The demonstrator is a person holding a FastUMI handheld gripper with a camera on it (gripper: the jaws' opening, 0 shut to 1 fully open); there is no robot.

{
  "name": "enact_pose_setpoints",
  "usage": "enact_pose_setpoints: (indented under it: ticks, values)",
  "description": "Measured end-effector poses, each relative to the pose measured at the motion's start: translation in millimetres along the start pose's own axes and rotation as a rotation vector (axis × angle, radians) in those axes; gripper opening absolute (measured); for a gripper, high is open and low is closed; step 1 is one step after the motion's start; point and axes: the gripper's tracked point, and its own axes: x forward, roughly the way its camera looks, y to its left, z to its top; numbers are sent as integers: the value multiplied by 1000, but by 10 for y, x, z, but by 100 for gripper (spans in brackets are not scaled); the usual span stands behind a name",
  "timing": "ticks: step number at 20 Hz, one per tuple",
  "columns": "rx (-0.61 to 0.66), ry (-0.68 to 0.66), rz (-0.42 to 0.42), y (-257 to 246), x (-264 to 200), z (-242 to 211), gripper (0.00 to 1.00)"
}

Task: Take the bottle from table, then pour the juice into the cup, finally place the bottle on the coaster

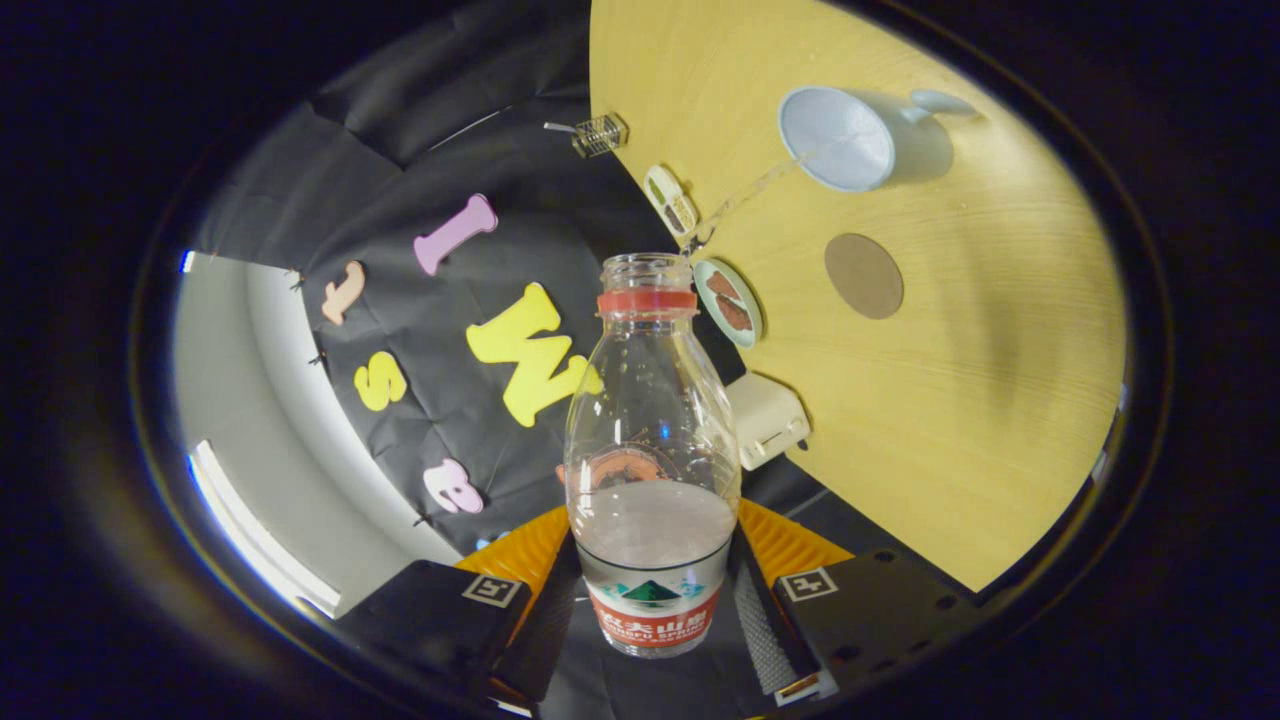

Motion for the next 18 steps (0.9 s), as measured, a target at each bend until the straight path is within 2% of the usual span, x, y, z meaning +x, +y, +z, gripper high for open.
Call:
enact_pose_setpoints:
  ticks: [3, 11, 18]
  values:
    - [6, -2, 14, 109, -10, 17, 79]
    - [157, -19, 76, 295, -113, 191, 78]
    - [211, -10, 98, 413, -126, 187, 78]
